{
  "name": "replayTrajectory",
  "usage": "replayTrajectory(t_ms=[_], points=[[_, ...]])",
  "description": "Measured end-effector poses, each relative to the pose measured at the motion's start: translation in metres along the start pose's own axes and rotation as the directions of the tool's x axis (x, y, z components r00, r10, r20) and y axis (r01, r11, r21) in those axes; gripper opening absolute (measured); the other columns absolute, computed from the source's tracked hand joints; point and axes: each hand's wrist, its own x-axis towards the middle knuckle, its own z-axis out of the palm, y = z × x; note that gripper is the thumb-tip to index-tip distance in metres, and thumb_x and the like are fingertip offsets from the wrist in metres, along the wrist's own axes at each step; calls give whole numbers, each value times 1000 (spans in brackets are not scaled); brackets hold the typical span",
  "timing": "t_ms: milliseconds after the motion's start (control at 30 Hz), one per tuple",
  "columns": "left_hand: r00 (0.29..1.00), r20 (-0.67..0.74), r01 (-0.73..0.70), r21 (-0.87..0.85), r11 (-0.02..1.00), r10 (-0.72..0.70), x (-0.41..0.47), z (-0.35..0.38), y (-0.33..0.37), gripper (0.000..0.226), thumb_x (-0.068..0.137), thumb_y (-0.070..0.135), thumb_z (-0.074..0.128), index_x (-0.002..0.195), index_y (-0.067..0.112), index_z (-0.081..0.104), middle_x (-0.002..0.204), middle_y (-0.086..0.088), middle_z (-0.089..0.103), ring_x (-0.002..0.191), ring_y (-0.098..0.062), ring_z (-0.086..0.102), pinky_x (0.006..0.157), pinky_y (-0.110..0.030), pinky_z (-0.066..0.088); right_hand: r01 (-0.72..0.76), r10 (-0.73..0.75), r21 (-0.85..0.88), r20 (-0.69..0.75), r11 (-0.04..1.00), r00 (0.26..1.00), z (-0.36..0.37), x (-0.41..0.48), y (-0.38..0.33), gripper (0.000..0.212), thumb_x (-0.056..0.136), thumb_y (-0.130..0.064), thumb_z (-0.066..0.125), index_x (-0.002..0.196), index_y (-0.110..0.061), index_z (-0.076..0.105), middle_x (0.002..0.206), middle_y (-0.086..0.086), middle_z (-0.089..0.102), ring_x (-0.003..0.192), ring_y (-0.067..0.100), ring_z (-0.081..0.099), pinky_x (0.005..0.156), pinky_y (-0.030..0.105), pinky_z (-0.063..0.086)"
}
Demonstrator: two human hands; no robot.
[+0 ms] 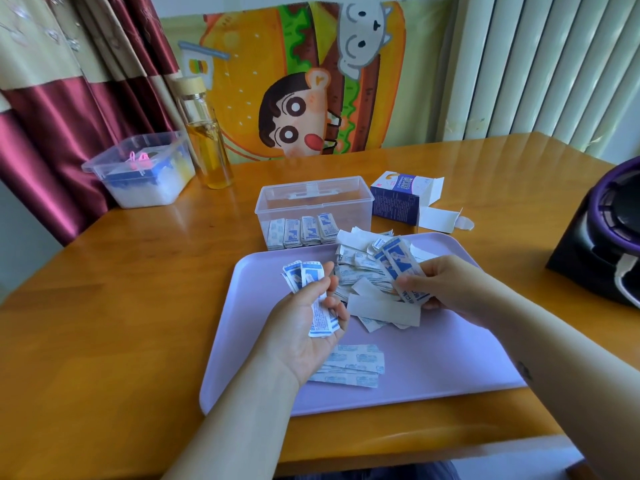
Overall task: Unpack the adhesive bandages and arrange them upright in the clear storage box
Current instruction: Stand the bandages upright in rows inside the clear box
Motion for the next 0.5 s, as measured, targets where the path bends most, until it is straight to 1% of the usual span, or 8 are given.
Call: replayTrajectory(t_ms=[100,133,200,300,367,400,467,500], points=[[1000,-2,-1,-7,1000,1,1,-2,0,21,91,8,53,108,11,66,80,-2,60,52,-5,41,56,-18,42,2,-2,55,-6,998,1000,-1,-4,-3,12,81,-21,71,79,-9,73,93,16,73,89,32,65,89,43,51],[1000,1,0,-5,1000,0,2,-2,0,21,92,9,53,109,11,66,80,-1,60,53,-4,41,55,-18,42,27,-26,62,-7,998,1000,-1,-7,-5,10,82,-22,70,79,-12,73,93,14,73,88,30,64,86,41,50],[1000,7,1,-1,1000,-1,3,-2,-2,20,92,13,54,109,12,65,78,1,60,52,-4,40,54,-17,41,99,-98,18,-37,995,994,3,-15,-13,10,82,-27,70,84,-17,73,90,8,74,76,18,59,71,32,46],[1000,23,-2,-8,1000,2,5,2,-6,24,91,29,55,106,13,64,76,2,57,50,-4,38,51,-15,39,210,-211,-21,-63,977,976,18,-28,-27,14,81,-27,72,89,-16,71,82,2,73,56,1,53,56,18,38],[998,70,-4,-16,1000,5,4,5,-8,39,85,45,55,104,13,65,82,1,60,54,-5,45,52,-15,42,235,-235,26,-29,972,972,31,-37,-35,16,77,-26,75,87,-15,68,78,3,72,58,4,58,56,19,41],[995,104,-9,0,1000,9,3,5,-8,46,83,51,52,105,13,66,88,-2,65,63,-8,54,55,-17,46,220,-221,78,5,972,975,37,-40,-39,18,75,-24,77,86,-16,66,77,3,73,60,8,63,58,22,46],[987,157,-25,62,998,15,-1,7,-9,50,86,54,46,109,15,65,101,-9,71,82,-17,67,62,-24,55,185,-196,147,59,972,979,48,-46,-42,27,72,-23,80,88,-14,61,77,7,73,65,17,67,65,33,52],[987,160,-35,82,996,22,-3,8,-9,45,89,50,46,110,14,64,100,-11,72,82,-20,70,63,-26,57,195,-204,130,63,972,977,54,-47,-42,31,70,-24,81,89,-15,59,73,8,71,62,18,64,63,35,51]])
